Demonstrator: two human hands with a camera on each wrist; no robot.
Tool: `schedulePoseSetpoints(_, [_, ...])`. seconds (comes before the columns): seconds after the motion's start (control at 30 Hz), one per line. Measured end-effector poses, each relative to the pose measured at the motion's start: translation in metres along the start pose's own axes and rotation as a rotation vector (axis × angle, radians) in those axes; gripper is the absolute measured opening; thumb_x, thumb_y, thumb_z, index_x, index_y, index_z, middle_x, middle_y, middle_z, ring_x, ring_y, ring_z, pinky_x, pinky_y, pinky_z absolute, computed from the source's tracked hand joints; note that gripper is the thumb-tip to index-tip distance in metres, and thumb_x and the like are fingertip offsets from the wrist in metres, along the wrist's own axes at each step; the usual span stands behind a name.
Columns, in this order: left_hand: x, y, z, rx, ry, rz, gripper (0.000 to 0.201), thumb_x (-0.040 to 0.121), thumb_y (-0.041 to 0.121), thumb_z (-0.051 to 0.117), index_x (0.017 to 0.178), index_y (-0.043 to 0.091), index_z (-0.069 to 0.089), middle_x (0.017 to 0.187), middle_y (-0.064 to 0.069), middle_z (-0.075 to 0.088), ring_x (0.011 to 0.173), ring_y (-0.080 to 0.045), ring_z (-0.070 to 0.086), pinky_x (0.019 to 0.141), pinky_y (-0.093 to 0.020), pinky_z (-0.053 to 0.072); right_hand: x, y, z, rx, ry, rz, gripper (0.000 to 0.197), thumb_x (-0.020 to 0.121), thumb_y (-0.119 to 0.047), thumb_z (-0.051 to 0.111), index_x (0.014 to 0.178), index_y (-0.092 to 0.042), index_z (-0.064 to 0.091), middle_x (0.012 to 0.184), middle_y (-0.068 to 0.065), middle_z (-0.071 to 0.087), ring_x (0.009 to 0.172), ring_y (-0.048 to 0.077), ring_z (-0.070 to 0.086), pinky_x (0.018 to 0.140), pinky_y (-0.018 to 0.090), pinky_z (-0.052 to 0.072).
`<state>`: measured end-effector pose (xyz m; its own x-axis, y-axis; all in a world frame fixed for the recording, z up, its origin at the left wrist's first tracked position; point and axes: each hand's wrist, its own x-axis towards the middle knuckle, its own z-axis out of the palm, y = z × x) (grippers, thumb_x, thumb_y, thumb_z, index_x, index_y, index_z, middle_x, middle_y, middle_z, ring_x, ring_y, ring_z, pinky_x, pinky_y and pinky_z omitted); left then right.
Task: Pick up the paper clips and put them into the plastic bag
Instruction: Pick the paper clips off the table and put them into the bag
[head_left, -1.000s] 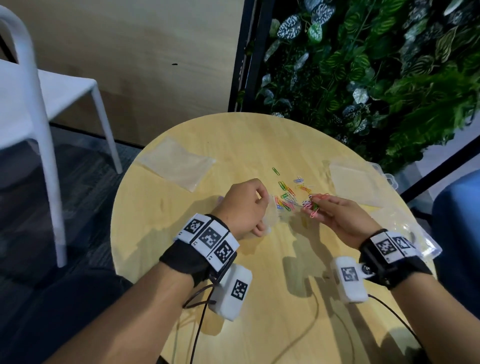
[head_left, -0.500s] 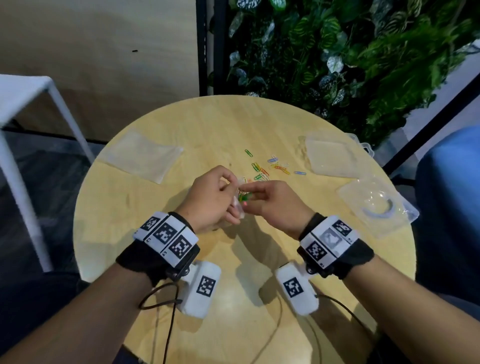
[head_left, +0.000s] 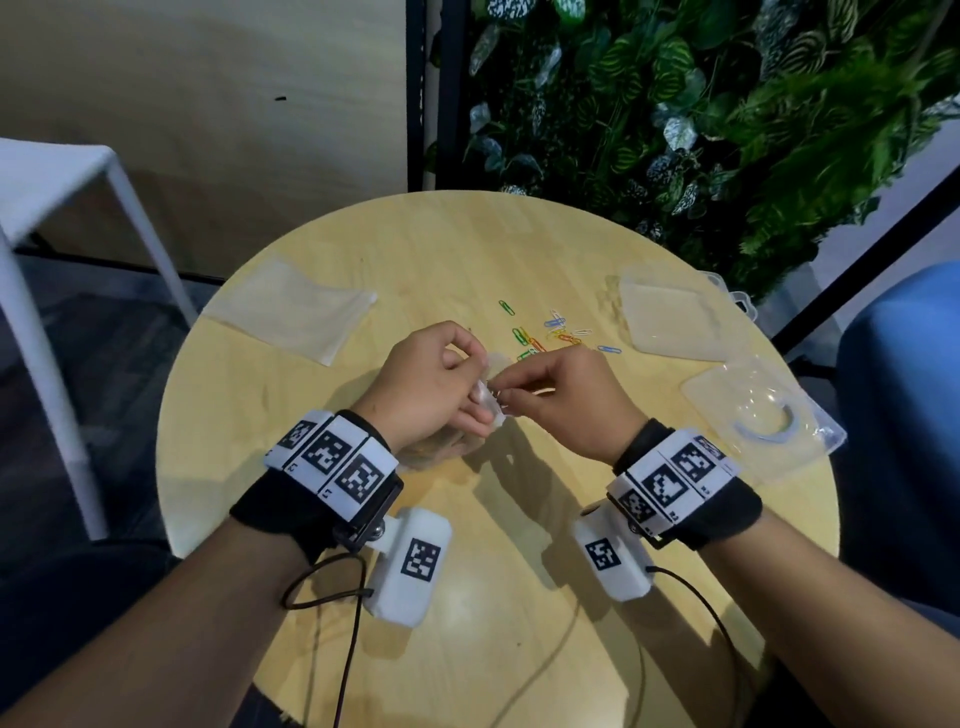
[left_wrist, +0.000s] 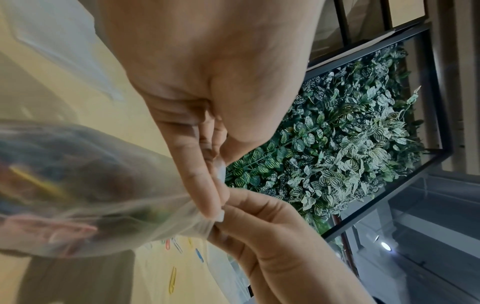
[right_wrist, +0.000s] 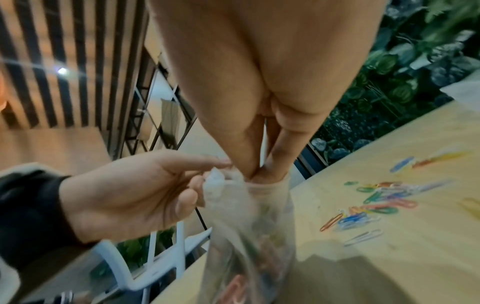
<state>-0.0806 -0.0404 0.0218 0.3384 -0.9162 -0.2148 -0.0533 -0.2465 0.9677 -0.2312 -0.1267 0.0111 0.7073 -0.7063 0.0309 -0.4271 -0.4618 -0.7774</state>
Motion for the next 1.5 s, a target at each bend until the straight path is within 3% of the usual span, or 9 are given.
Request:
schedulePoseSetpoints(0.13, [0.001, 0.0, -0.006, 0.054, 0.004, 0.036, 0.007, 0.099, 0.007, 0.055, 0.096, 0.006, 0.061, 0.052, 0.0, 0.062, 0.053, -0.028, 0.067, 0.053, -0.04, 0.062, 0.001, -0.007, -0.006, -0.009, -0.092, -0.115, 0.02, 0.087, -0.006, 0.063, 0.093, -0.018, 0.078, 0.092, -0.007, 0.076, 0.087, 0.007, 0.07, 0.08, 0.025, 0.056])
schedulePoseSetpoints(0.23, [0.006, 0.0, -0.017, 0.091, 0.076, 0.069, 0.009, 0.098, 0.009, 0.056, 0.092, 0.009, 0.063, 0.055, -0.005, 0.064, 0.048, -0.027, 0.063, 0.051, -0.038, 0.059, 0.011, 0.008, -0.032, 0.066, 0.094, 0.03, 0.021, 0.09, -0.003, 0.06, 0.096, -0.015, 0.076, 0.092, -0.001, 0.076, 0.085, 0.012, 0.07, 0.079, 0.03, 0.058])
schedulePoseSetpoints(0.3, [0.008, 0.002, -0.028, 0.093, 0.138, 0.072, 0.009, 0.098, 0.01, 0.057, 0.092, 0.008, 0.064, 0.055, -0.005, 0.064, 0.044, -0.018, 0.061, 0.048, -0.032, 0.057, 0.019, 0.032, -0.053, -0.157, 0.155, 0.169, 0.017, 0.091, -0.015, 0.062, 0.103, -0.023, 0.072, 0.102, 0.001, 0.074, 0.094, 0.015, 0.069, 0.087, 0.033, 0.054])
schedulePoseSetpoints(0.43, [0.011, 0.004, -0.049, 0.029, 0.184, 0.08, 0.009, 0.097, 0.008, 0.058, 0.091, 0.007, 0.065, 0.064, -0.013, 0.068, 0.046, -0.018, 0.065, 0.051, -0.031, 0.058, 0.039, 0.068, -0.052, -0.528, -0.036, 0.611, 0.058, 0.093, -0.043, 0.055, 0.142, -0.015, 0.041, 0.139, 0.015, 0.051, 0.123, 0.034, 0.052, 0.094, 0.036, 0.042])
schedulePoseSetpoints(0.57, [0.016, 0.001, -0.055, 0.038, 0.19, 0.082, 0.008, 0.096, 0.01, 0.06, 0.091, 0.009, 0.066, 0.062, -0.007, 0.069, 0.047, -0.014, 0.065, 0.054, -0.03, 0.059, 0.074, 0.084, -0.026, -0.615, 0.042, 0.682, 0.053, 0.093, -0.045, 0.048, 0.129, -0.007, 0.043, 0.128, 0.024, 0.053, 0.115, 0.04, 0.053, 0.085, 0.043, 0.045])
schedulePoseSetpoints(0.77, [0.021, -0.001, -0.057, 0.035, 0.189, 0.068, 0.009, 0.096, 0.014, 0.061, 0.089, 0.014, 0.066, 0.061, -0.004, 0.07, 0.053, -0.019, 0.07, 0.062, -0.036, 0.063, 0.129, 0.061, -0.006, -0.586, 0.027, 0.589, 0.046, 0.101, -0.034, 0.037, 0.133, -0.002, 0.043, 0.129, 0.022, 0.055, 0.11, 0.037, 0.056, 0.073, 0.035, 0.039])
schedulePoseSetpoints(0.97, [0.021, 0.002, -0.061, -0.005, 0.172, 0.054, 0.008, 0.097, 0.014, 0.061, 0.091, 0.011, 0.064, 0.063, -0.008, 0.07, 0.058, -0.027, 0.073, 0.062, -0.04, 0.063, 0.149, 0.043, 0.013, -0.741, -0.23, 0.305, 0.044, 0.101, -0.032, 0.034, 0.14, -0.011, 0.038, 0.132, 0.017, 0.048, 0.123, 0.038, 0.049, 0.094, 0.041, 0.041])
schedulePoseSetpoints(1.3, [0.016, 0.004, -0.058, 0.045, 0.114, 0.065, 0.006, 0.098, 0.012, 0.06, 0.093, 0.009, 0.063, 0.07, -0.014, 0.071, 0.056, -0.023, 0.071, 0.06, -0.04, 0.063, 0.096, 0.054, 0.011, -1.033, -0.386, 0.057, 0.04, 0.093, -0.012, 0.046, 0.132, -0.005, 0.047, 0.128, 0.01, 0.051, 0.11, 0.032, 0.058, 0.087, 0.038, 0.051])
schedulePoseSetpoints(1.5, [0.013, 0.003, -0.053, 0.096, 0.087, 0.065, 0.006, 0.096, 0.011, 0.058, 0.093, 0.01, 0.064, 0.065, -0.009, 0.07, 0.053, -0.024, 0.069, 0.06, -0.04, 0.063, 0.075, 0.052, 0.012, -1.03, -0.214, 0.136, 0.033, 0.08, 0.008, 0.045, 0.093, -0.01, 0.069, 0.083, 0.009, 0.06, 0.074, 0.029, 0.058, 0.061, 0.03, 0.043])
